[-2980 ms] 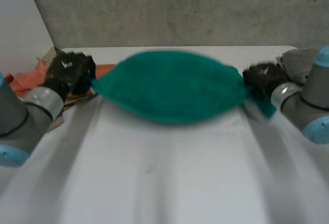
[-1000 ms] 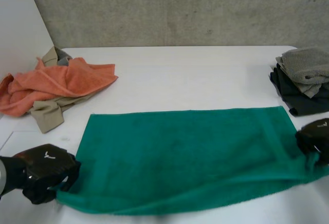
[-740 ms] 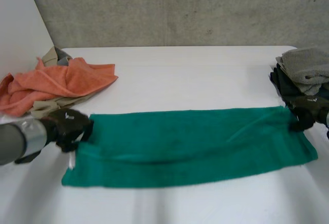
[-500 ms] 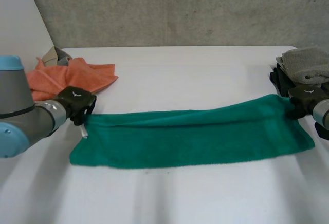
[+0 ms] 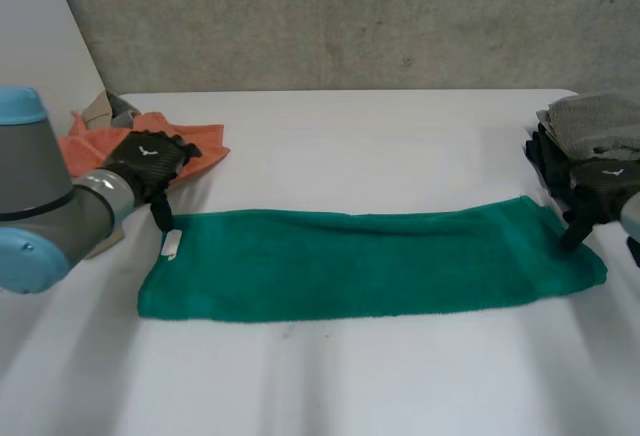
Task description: Fold the laundry.
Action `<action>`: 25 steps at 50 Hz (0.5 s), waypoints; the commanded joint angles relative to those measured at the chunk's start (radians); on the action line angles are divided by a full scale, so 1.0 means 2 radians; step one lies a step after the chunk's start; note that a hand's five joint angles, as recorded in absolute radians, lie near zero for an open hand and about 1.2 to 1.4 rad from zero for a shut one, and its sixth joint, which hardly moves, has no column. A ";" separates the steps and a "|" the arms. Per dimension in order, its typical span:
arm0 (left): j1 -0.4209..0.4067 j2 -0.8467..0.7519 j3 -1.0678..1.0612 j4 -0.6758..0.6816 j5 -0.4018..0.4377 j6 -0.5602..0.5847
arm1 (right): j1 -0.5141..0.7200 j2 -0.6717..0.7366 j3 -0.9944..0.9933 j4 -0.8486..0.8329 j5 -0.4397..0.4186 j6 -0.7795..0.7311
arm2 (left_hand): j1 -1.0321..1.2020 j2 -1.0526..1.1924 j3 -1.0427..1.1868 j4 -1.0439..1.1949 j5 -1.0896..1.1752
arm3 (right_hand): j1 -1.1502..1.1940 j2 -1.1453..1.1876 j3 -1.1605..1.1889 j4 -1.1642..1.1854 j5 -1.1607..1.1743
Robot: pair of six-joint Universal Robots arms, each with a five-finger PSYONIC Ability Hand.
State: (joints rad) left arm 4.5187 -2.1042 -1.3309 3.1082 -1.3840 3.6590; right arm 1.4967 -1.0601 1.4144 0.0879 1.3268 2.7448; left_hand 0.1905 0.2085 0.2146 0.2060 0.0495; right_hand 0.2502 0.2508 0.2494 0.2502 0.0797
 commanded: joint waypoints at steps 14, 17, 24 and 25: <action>0.026 0.122 -0.185 0.065 0.082 -0.031 | -0.103 -0.049 0.186 -0.068 -0.145 -0.167 | -0.008 -0.017 -0.020 -0.016 -0.025 | 0.121 0.120 0.121 0.121 0.119; 0.024 0.120 -0.190 0.074 0.081 -0.038 | -0.106 -0.019 0.190 -0.117 -0.146 -0.165 | -0.008 -0.017 -0.020 -0.016 -0.025 | 0.157 0.157 0.158 0.157 0.155; 0.020 0.123 -0.190 0.073 0.079 -0.050 | -0.132 -0.014 0.186 -0.172 -0.094 -0.133 | -0.008 -0.017 -0.020 -0.016 -0.025 | 0.573 0.573 0.573 0.573 0.571; 0.019 0.124 -0.189 0.073 0.079 -0.051 | -0.139 -0.023 0.188 -0.175 -0.083 -0.125 | -0.008 -0.017 -0.020 -0.016 -0.025 | 0.573 0.573 0.573 0.573 0.571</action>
State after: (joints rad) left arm 4.5633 -1.8613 -1.7151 3.2580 -1.2187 3.5716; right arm 1.2685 -1.0772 1.7915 -0.1963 1.0574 2.4214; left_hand 0.1905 0.2085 0.2145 0.2060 0.0495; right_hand 1.1035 1.1738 1.1637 1.1655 0.9717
